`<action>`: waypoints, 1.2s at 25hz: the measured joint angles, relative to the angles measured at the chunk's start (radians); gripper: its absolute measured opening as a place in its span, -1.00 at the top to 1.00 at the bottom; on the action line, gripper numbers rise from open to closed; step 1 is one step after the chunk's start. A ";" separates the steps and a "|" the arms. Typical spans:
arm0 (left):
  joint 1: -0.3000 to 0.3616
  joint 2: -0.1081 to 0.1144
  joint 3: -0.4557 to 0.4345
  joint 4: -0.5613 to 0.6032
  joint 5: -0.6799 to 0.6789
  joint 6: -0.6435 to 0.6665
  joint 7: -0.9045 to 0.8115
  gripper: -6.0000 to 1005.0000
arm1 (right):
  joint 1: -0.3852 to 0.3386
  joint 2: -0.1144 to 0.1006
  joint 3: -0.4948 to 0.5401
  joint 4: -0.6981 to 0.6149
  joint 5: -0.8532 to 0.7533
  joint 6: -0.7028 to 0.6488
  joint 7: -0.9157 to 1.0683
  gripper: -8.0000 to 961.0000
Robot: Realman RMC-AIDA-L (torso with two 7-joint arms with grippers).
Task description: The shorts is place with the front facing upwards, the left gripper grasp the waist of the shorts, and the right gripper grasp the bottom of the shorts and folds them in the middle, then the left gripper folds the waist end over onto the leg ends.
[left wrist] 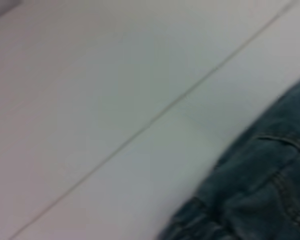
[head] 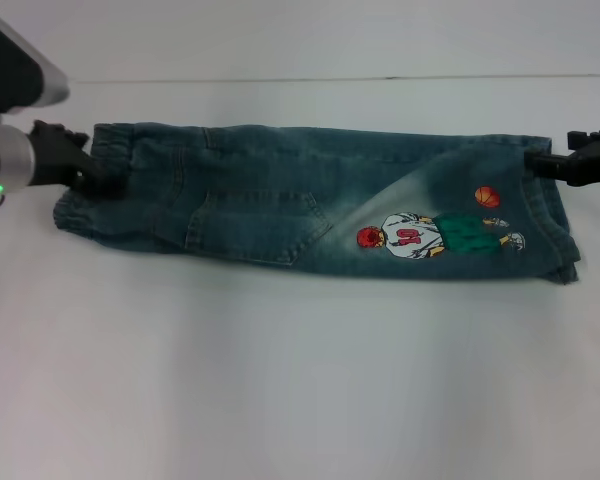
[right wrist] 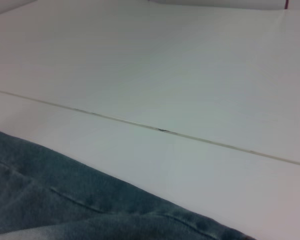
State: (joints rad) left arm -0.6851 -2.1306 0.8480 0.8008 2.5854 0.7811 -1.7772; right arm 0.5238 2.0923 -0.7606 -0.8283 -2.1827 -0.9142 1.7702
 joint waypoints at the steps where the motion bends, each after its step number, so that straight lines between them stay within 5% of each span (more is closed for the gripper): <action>1: 0.001 0.000 -0.020 0.009 -0.002 0.000 0.000 -0.47 | 0.000 0.000 0.000 0.000 0.002 0.000 0.000 -0.56; 5: 0.013 -0.003 -0.100 0.059 -0.044 0.011 0.008 -0.47 | -0.014 -0.002 0.004 -0.008 0.047 -0.028 -0.020 -0.55; 14: 0.118 0.065 -0.117 0.099 -0.284 0.246 0.010 -0.48 | -0.100 -0.001 0.004 -0.117 0.172 -0.245 -0.068 -0.55; 17: 0.135 0.072 -0.138 0.099 -0.297 0.307 0.009 -0.48 | -0.123 -0.001 0.010 -0.121 0.215 -0.302 -0.116 -0.55; 23: 0.177 0.095 -0.290 0.101 -0.298 0.546 0.017 -0.47 | -0.179 0.000 0.011 -0.080 0.345 -0.351 -0.273 -0.55; 30: 0.219 0.093 -0.441 0.098 -0.386 0.794 0.149 -0.47 | -0.246 -0.002 0.014 0.052 0.486 -0.539 -0.588 -0.55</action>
State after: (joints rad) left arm -0.4665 -2.0377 0.4072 0.8984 2.1997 1.5751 -1.6284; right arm 0.2781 2.0906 -0.7461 -0.7763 -1.6968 -1.4536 1.1821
